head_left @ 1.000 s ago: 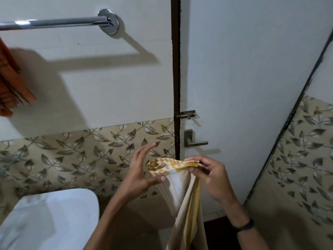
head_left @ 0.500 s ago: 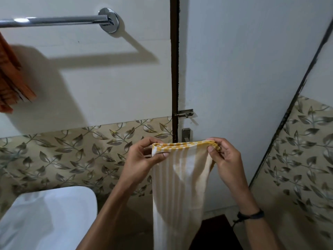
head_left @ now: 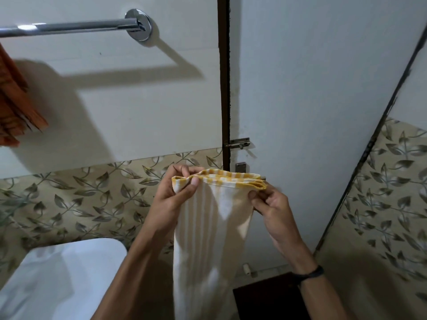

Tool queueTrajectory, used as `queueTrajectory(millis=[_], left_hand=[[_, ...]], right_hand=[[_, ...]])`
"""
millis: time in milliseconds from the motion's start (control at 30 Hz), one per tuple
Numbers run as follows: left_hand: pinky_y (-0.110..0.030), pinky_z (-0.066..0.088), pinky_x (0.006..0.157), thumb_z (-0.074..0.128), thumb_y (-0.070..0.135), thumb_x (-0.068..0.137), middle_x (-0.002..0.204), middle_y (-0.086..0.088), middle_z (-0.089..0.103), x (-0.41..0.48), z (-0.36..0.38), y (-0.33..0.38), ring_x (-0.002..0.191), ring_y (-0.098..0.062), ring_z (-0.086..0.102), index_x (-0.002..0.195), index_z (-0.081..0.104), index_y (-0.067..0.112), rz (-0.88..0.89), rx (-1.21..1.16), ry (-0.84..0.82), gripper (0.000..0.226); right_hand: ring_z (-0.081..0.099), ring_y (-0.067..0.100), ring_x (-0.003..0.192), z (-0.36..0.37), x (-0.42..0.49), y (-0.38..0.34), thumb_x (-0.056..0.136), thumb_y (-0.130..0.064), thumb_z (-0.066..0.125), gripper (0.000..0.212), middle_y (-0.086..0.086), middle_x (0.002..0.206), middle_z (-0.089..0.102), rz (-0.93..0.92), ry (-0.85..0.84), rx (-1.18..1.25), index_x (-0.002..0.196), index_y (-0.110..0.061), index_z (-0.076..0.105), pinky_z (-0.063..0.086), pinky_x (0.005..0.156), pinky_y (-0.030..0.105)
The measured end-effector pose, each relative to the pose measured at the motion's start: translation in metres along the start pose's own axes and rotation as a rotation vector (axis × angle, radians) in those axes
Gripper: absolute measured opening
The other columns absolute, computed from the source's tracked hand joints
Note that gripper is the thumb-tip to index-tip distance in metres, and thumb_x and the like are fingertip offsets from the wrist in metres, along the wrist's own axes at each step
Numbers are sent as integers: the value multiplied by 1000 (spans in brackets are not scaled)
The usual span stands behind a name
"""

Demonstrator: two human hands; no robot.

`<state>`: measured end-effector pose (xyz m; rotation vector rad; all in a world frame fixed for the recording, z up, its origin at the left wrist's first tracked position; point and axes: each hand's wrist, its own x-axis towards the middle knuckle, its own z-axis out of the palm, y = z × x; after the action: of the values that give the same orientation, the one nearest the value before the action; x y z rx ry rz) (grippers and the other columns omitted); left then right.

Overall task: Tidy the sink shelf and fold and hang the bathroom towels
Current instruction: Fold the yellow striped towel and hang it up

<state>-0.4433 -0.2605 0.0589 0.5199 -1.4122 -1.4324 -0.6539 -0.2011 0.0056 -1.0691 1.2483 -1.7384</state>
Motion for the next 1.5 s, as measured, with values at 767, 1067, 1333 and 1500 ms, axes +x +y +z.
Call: queueTrajectory(millis=[767, 1067, 1333, 1500], left_hand=[[-41, 59, 88, 81, 26, 81, 108, -8, 78, -13, -25, -33, 103, -26, 73, 110, 74, 11, -322, 357, -143, 33], [-45, 60, 79, 75, 26, 85, 99, -19, 76, -11, -2, -32, 91, -33, 73, 98, 77, 8, -96, 126, 145, 22], [-60, 46, 107, 85, 47, 76, 117, -16, 74, -56, -45, -85, 112, -35, 69, 116, 73, 5, -577, 241, -112, 59], [-52, 56, 88, 78, 29, 86, 108, -30, 72, -68, -28, -93, 97, -43, 71, 105, 75, -1, -543, 100, 102, 35]], right_hand=[[48, 17, 86, 13, 1, -11, 99, -52, 49, 48, 5, 85, 52, -137, 151, 49, 78, -10, 58, 43, 82, 31], [65, -6, 59, -7, -14, 3, 76, -55, 71, 41, -20, 62, 70, 54, -75, -241, 85, -16, 67, 45, 54, 9], [74, 10, 93, -3, -20, 23, 93, -39, 64, 28, -2, 96, 79, 211, -11, -72, 98, -13, 73, 56, 82, 26], [71, 16, 90, -24, -32, 47, 78, -58, 65, 53, 3, 95, 77, 475, -114, -54, 99, -9, 72, 50, 81, 31]])
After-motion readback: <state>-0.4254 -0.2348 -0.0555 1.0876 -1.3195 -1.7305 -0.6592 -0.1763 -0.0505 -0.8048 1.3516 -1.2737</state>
